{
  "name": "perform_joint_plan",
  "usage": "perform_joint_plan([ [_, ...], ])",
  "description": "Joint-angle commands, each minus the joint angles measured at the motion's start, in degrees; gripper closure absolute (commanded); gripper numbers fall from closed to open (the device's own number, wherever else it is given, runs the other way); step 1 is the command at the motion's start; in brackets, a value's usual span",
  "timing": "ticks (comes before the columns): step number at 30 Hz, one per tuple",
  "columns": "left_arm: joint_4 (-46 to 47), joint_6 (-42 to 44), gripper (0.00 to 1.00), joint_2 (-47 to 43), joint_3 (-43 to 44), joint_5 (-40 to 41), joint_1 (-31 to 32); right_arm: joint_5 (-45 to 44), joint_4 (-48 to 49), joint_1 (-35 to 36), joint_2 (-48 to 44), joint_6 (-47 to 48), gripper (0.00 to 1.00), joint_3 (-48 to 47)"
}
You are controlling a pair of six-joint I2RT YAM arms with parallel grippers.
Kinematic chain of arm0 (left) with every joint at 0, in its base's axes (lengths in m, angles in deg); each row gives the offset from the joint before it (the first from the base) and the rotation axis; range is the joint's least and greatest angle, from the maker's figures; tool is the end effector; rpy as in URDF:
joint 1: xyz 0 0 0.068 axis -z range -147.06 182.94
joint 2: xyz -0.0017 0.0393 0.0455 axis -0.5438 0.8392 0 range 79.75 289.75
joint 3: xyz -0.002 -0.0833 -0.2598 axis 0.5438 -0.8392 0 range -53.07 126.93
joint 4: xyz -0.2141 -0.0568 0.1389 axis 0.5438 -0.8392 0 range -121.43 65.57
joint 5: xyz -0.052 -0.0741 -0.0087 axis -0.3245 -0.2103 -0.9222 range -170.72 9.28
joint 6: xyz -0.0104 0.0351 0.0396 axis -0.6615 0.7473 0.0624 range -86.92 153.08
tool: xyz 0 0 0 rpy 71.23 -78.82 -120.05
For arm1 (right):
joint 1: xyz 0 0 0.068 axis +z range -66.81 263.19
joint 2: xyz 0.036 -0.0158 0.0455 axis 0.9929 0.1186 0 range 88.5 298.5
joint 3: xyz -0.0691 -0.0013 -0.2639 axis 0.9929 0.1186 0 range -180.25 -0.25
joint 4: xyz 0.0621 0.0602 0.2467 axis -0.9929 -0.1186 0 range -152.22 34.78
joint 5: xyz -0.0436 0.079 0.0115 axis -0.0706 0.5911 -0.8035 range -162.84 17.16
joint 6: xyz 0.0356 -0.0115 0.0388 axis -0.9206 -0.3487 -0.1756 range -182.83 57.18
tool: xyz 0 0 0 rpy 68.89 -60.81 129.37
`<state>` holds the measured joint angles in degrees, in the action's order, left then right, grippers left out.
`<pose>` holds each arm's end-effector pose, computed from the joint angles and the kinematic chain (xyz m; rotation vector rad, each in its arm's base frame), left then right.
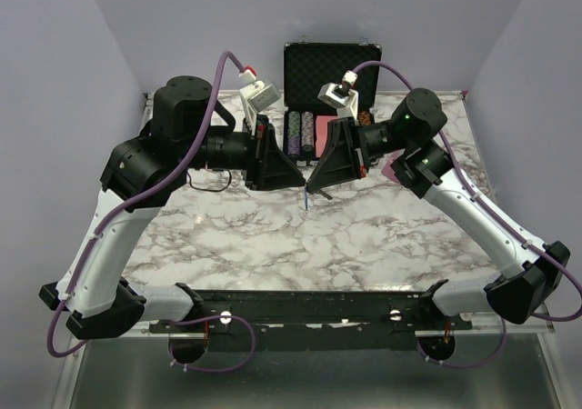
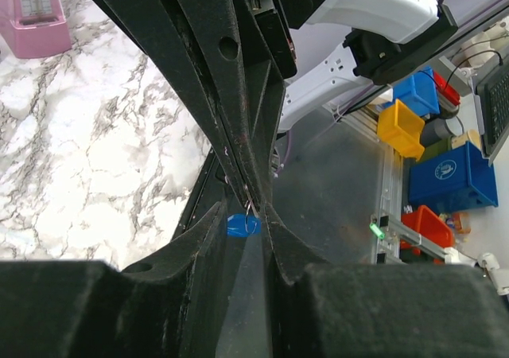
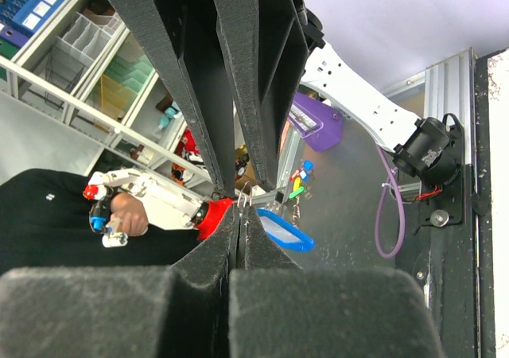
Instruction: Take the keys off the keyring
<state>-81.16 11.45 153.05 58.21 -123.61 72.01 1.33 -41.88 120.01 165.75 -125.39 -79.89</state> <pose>0.1361 -0.1418 0.5323 0.8557 1.8828 -1.3956 0.2073 0.1979 0.4638 -1.0477 1.6717 2.0890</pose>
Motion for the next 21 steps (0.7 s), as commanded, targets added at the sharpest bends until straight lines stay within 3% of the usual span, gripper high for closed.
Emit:
perform_joint_plan([
  [1, 0.48, 0.36, 0.69, -0.44, -0.45, -0.87, 0.04, 1.15, -0.78, 0.45, -0.17, -0.19, 0.99, -2.01],
  [21, 2.06, -0.17, 0.75, 0.09, -1.51, -2.81, 0.13, 0.97, -0.69, 0.45, -0.44, -0.19, 0.99, -2.01],
])
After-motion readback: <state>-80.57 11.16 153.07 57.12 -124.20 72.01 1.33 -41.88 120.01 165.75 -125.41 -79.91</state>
